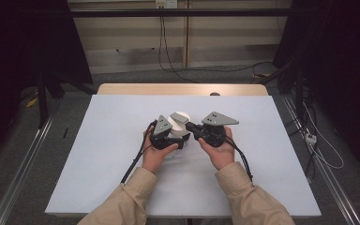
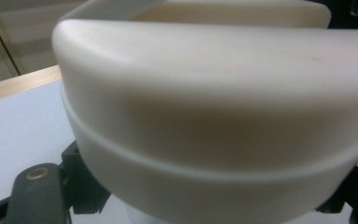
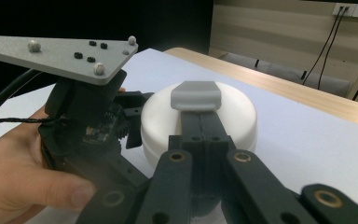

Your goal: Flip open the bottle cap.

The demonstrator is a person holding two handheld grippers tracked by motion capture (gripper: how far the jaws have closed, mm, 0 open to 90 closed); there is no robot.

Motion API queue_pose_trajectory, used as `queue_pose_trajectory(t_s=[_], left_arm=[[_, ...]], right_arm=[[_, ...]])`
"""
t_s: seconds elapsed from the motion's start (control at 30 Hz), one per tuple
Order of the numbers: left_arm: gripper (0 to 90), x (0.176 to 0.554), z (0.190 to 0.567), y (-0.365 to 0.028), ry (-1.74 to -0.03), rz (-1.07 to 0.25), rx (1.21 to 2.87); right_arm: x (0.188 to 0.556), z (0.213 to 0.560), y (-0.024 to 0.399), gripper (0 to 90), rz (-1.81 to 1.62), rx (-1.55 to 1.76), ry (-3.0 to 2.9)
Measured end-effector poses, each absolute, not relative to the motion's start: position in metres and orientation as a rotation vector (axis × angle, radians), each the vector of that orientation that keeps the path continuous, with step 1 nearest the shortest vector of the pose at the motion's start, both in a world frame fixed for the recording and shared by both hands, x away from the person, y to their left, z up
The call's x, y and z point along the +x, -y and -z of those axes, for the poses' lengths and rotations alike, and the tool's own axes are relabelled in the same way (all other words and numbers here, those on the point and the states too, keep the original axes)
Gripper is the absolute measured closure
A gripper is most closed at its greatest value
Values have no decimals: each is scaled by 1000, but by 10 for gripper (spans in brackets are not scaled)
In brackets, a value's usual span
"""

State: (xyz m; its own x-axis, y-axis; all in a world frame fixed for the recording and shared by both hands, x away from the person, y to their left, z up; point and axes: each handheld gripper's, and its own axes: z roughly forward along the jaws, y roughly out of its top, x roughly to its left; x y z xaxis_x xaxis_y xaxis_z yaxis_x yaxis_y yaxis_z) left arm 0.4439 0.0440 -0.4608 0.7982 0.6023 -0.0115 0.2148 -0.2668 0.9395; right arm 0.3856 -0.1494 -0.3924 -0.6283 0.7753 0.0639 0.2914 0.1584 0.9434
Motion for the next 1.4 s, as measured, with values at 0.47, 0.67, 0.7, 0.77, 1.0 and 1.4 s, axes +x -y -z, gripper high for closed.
queue_pose_trajectory(t_s=[0.47, 0.67, 0.7, 0.77, 1.0, 1.4], left_arm=[[188, 444, 461, -44, -623, -419, 1840], [188, 444, 461, -44, -626, -419, 1838], [188, 444, 461, -44, -625, -419, 1838], [188, 444, 461, -44, -625, -420, 1838], [188, 444, 461, -44, -625, -419, 1839], [188, 444, 461, -44, -628, -418, 1837]], right_arm=[[394, 383, 143, 900, -1480, 999, -1986], [398, 379, 139, 900, -1475, 992, -1987], [398, 379, 139, 900, -1473, 994, -1985], [400, 379, 138, 900, -1469, 995, -1987], [404, 376, 136, 900, -1456, 984, -1987], [409, 375, 132, 900, -1446, 978, -1976]])
